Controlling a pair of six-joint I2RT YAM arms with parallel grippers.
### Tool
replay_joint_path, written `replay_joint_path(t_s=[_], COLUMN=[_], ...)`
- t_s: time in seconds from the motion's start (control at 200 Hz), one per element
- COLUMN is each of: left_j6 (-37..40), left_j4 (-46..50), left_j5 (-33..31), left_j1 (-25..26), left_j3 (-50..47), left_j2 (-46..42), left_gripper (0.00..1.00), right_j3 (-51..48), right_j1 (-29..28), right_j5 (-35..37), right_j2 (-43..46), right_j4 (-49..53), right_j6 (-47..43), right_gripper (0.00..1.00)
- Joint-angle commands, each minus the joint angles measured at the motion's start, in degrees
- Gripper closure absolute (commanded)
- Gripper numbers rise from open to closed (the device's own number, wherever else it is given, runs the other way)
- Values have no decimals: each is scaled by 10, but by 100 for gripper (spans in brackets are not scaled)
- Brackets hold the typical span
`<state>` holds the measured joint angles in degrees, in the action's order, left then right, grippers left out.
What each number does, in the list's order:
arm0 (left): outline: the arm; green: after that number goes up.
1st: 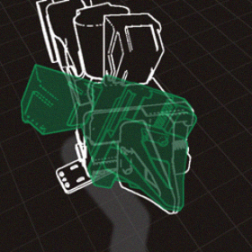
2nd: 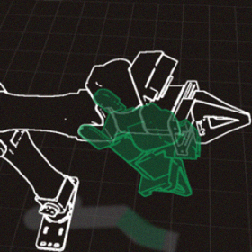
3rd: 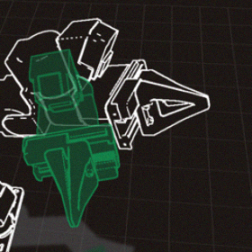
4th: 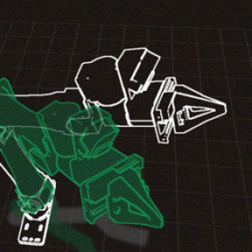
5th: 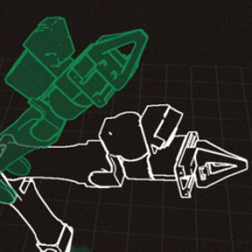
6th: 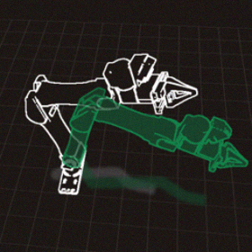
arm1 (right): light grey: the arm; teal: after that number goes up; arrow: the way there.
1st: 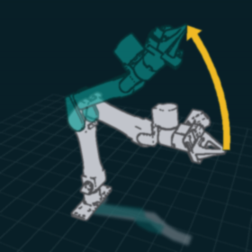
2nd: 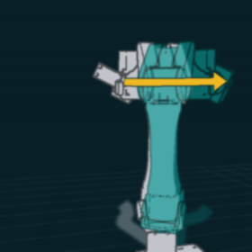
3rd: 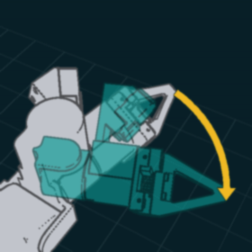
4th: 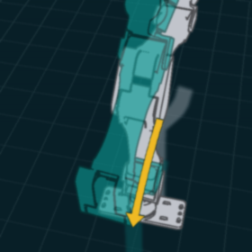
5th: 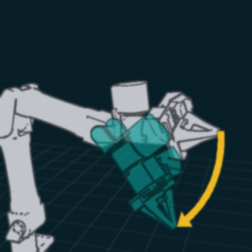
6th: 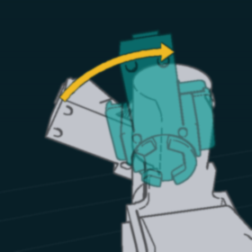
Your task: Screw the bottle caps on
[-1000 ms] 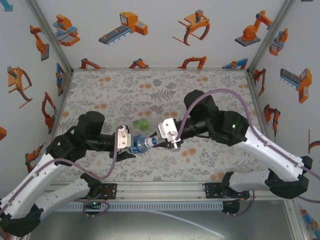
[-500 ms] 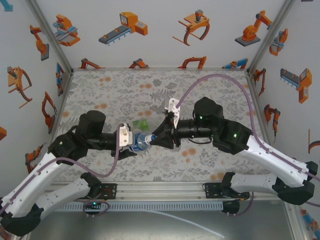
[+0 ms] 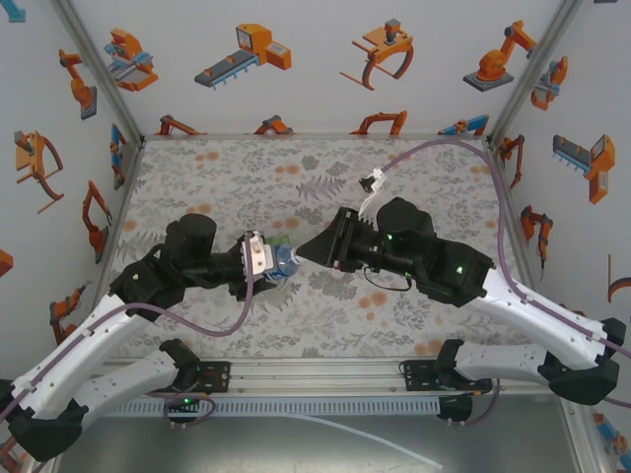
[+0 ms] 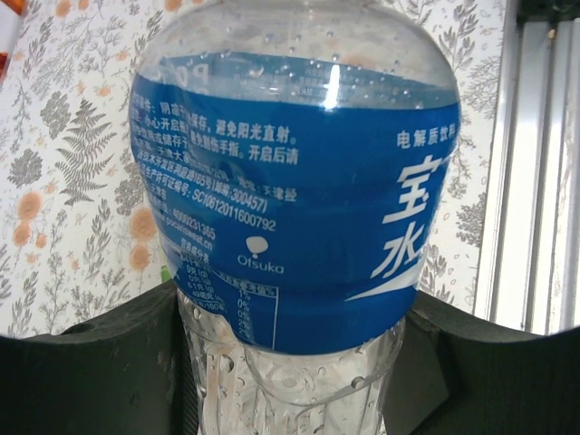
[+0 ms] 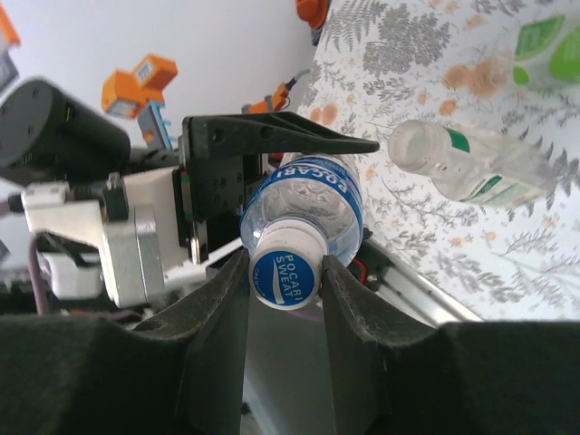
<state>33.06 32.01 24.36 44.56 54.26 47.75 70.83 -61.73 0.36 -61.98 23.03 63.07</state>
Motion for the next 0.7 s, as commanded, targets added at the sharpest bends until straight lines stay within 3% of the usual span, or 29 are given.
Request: replay_joint_path(t_s=[0.0, 0.135, 0.225, 0.386, 0.476, 0.696], left_j6=[3, 6, 6, 6, 5, -1], left_j4=[-133, -131, -128, -111, -94, -60], left_j5=[37, 39, 48, 53, 65, 98], left_j1=[14, 15, 17, 17, 17, 17], left_j3=[15, 14, 6, -5, -5, 2], left_j2=[1, 5, 2, -5, -7, -10], left_gripper=[100, 100, 100, 100, 100, 100], right_j3=[-13, -9, -4, 52, 74, 99], right_j1=[-8, -8, -8, -8, -8, -7], right_j5=[23, 22, 25, 28, 23, -42], right_j2=[-34, -43, -42, -30, -12, 13], right_j4=[57, 42, 23, 23, 20, 17], right_j6=[103, 88, 42, -136, -239, -489], right_gripper=[97, 82, 58, 33, 27, 28])
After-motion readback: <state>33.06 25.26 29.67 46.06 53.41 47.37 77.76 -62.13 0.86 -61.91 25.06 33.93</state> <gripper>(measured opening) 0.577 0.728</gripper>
